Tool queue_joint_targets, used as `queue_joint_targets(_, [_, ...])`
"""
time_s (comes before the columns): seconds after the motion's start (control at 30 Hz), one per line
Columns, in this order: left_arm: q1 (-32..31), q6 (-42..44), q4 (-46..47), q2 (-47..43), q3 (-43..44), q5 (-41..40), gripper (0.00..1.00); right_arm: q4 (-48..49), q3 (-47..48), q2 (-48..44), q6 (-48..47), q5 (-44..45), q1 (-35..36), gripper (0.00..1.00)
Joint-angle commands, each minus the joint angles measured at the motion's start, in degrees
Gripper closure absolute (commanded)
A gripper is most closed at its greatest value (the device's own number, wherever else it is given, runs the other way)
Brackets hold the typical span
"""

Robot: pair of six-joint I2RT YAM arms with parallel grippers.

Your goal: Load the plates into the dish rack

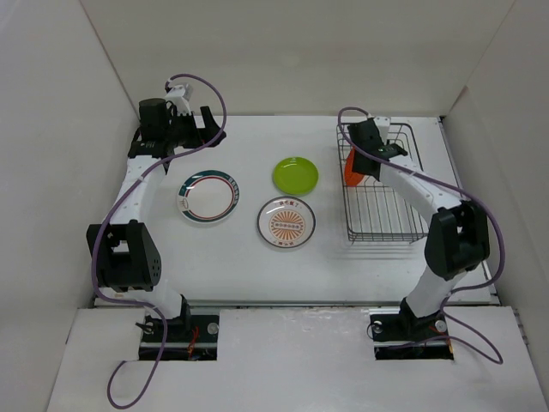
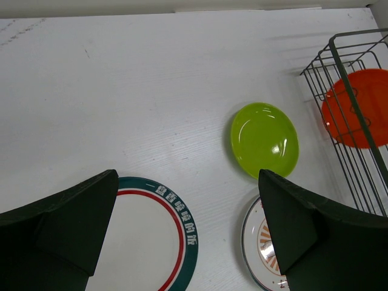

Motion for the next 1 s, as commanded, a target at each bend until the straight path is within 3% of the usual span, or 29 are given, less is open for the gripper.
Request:
queue_joint_targets(0.0, [0.12, 1.25, 0.76, -0.94, 3.11, 0.02, 0.0, 1.82, 2.95, 0.33, -0.14, 2.01, 1.13, 0.5])
queue_joint_targets(0.2, [0.12, 1.86, 0.24, -0.41, 3.12, 1.33, 0.0, -0.9, 6.28, -0.36, -0.14, 4.37, 1.65, 0.46])
queue_joint_targets(0.3, [-0.83, 1.87, -1.33, 2.14, 4.96, 3.27, 0.0, -3.28, 8.3, -3.09, 0.39, 7.62, 2.88, 0.33])
queue_joint_targets(0.37, [-2.33, 2.92, -2.83, 4.67, 7.42, 3.27, 0.0, -4.42, 8.83, -6.24, 1.0, 9.03, 3.41, 0.17])
queue_joint_targets(0.4, [-3.29, 3.45, -3.45, 5.56, 7.95, 3.27, 0.0, -4.43, 8.83, -7.48, 1.0, 9.65, 4.28, 0.17])
queue_joint_targets(0.47, [-6.11, 3.45, -3.45, 7.32, 7.95, 4.67, 0.0, -3.21, 7.35, -9.94, 1.0, 8.96, 5.26, 0.0])
queue_joint_targets(0.63, [-9.63, 2.4, -5.02, 17.75, 11.98, 9.06, 0.0, 0.49, 1.81, -16.44, 1.0, -2.98, 6.66, 0.0])
queue_joint_targets(0.77, [-11.13, 1.87, -9.68, 27.35, 20.59, 12.83, 0.0, 8.83, -6.09, -24.35, -0.31, -12.38, 9.65, 0.0])
queue_joint_targets(0.97, [-12.8, 1.87, -12.85, 36.75, 28.69, 14.96, 0.03, 12.36, -10.77, -32.44, -0.31, -17.68, 11.41, 0.0])
